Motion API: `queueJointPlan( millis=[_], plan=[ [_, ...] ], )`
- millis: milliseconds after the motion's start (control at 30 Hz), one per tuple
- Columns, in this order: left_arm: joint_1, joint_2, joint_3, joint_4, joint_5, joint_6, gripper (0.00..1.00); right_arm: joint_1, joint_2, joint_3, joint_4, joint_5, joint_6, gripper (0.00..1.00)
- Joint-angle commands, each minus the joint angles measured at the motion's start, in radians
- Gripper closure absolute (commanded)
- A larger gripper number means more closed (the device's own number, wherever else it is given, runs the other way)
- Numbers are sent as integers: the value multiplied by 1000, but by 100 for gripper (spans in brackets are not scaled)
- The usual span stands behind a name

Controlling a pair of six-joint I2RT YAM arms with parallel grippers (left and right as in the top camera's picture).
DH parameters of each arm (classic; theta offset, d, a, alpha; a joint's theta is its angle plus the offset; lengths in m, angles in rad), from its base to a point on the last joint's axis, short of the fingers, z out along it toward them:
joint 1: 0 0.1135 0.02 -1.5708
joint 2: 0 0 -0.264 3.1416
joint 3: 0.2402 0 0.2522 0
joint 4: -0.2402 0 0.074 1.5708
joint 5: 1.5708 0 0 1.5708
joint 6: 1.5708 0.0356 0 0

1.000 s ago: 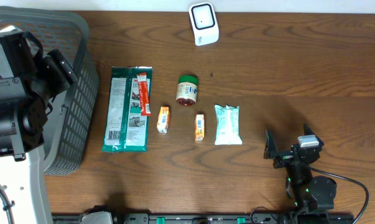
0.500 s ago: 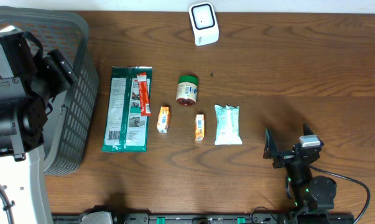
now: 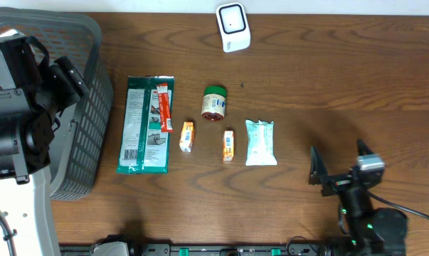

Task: Scan the item barcode
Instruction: 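Raise the right arm and swing its gripper toward the wipes pack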

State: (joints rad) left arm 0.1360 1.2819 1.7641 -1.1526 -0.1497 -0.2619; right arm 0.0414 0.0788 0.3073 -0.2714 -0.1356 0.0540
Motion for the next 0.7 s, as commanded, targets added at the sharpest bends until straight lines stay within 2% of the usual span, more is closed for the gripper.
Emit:
queueJointPlan(
  millis=[0, 333, 667],
  plan=[
    [5, -1, 5, -3, -16, -2, 12, 12, 97, 174, -53, -19, 44, 1],
    [5, -1, 5, -3, -16, -2, 12, 12, 436, 652, -385, -192, 43, 1],
    [5, -1, 5, -3, -16, -2, 12, 12, 885, 1057, -874, -304, 43, 1]
  ],
)
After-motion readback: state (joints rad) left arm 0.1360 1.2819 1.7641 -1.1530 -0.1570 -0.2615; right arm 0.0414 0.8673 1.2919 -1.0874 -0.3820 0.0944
